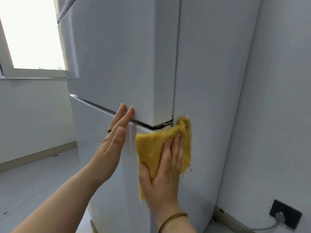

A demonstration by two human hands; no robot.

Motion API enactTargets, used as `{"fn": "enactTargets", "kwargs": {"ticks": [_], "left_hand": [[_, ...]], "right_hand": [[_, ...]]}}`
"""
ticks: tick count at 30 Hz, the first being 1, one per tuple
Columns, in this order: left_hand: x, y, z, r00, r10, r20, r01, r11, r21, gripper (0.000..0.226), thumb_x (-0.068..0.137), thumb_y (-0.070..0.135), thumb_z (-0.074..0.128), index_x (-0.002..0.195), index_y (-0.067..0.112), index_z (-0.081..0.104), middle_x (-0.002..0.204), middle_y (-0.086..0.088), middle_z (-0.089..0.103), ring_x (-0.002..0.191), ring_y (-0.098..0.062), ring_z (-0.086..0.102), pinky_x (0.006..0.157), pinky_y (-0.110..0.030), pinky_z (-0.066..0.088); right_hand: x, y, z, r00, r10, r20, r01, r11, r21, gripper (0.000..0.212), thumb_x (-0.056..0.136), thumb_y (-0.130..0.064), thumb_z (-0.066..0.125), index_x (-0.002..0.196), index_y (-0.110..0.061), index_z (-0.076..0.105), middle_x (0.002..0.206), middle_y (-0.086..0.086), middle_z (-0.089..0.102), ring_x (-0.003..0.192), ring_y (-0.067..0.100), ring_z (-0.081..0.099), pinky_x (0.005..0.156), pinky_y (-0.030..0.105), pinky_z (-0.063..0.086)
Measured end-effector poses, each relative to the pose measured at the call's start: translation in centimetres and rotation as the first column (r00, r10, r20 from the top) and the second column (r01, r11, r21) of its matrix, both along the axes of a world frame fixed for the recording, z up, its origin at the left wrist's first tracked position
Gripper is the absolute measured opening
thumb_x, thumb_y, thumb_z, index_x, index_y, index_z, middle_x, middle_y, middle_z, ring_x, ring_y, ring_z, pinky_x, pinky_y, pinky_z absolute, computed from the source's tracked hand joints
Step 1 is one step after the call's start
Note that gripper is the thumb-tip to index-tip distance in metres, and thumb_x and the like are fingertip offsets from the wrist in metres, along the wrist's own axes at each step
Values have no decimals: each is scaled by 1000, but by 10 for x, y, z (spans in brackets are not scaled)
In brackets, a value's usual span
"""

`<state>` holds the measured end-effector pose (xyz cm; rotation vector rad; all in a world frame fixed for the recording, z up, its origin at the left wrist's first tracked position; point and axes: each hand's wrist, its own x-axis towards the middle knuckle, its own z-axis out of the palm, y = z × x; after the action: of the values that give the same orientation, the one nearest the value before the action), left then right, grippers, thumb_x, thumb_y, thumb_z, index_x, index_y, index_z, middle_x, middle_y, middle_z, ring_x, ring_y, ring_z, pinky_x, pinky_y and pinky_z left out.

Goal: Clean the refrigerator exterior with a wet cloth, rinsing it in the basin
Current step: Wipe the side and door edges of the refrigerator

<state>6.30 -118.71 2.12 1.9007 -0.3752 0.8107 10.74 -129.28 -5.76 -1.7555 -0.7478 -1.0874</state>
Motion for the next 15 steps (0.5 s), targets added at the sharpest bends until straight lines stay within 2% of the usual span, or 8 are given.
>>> {"fn": "enactTargets", "kwargs": {"ticks": [2,5,7,9,10,11,13,15], "left_hand": [[-1,-2,-1,1000,11,10,-11,1000,3,70,62,89,23,121,52,28,131,47,13,122,30,10,92,9,14],[-1,-2,-1,1000,16,-3,-16,1000,4,71,60,91,23,120,53,27,130,47,13,123,30,10,94,9,14],[-1,-3,-1,1000,21,-10,-21,1000,14,72,59,91,22,120,53,27,131,46,12,121,31,10,94,9,13],[0,-3,-1,999,48,8,-48,998,45,72,58,92,21,119,53,24,131,44,10,119,34,8,92,10,12],[1,-4,-1,999,52,3,-52,997,53,72,58,91,20,120,54,23,131,44,9,118,34,7,92,10,11],[1,-5,-1,999,50,-7,-50,997,63,71,59,91,20,120,54,22,131,44,8,119,34,7,92,10,11],[1,-4,0,999,51,1,-51,996,73,70,60,90,20,120,54,21,131,43,8,119,33,6,93,10,10],[-1,-4,2,997,75,8,-75,993,89,64,65,87,22,120,54,21,131,43,8,119,34,6,94,9,10]], "right_hand": [[-2,-3,-56,999,-35,-5,35,999,-7,70,93,-55,26,147,-23,-5,156,-5,-9,143,17,-3,114,31,9],[-3,-5,-85,999,-50,-18,50,999,18,71,93,-55,27,147,-20,-2,156,-3,-6,144,18,-1,113,32,12],[-7,-4,-71,997,-38,-63,40,999,25,74,90,-62,24,146,-29,-12,154,-11,-15,142,11,-9,114,29,9],[-12,2,-25,980,63,-189,-47,995,86,74,80,-75,15,135,-47,-26,145,-26,-28,136,-2,-23,114,23,-3],[-10,3,-2,977,70,-199,-51,994,101,70,78,-76,12,131,-51,-26,144,-28,-27,133,-5,-26,113,23,-9],[-7,5,18,986,48,-159,-30,993,115,67,79,-74,12,133,-49,-19,147,-22,-20,134,-5,-26,114,25,-12],[-1,7,37,999,-13,-50,19,992,126,62,85,-66,16,137,-40,-7,150,-7,-4,137,1,-16,116,30,-4],[2,7,21,999,-40,-27,42,992,115,62,90,-61,19,142,-37,-5,152,-5,-2,140,5,-12,114,33,3]]}}
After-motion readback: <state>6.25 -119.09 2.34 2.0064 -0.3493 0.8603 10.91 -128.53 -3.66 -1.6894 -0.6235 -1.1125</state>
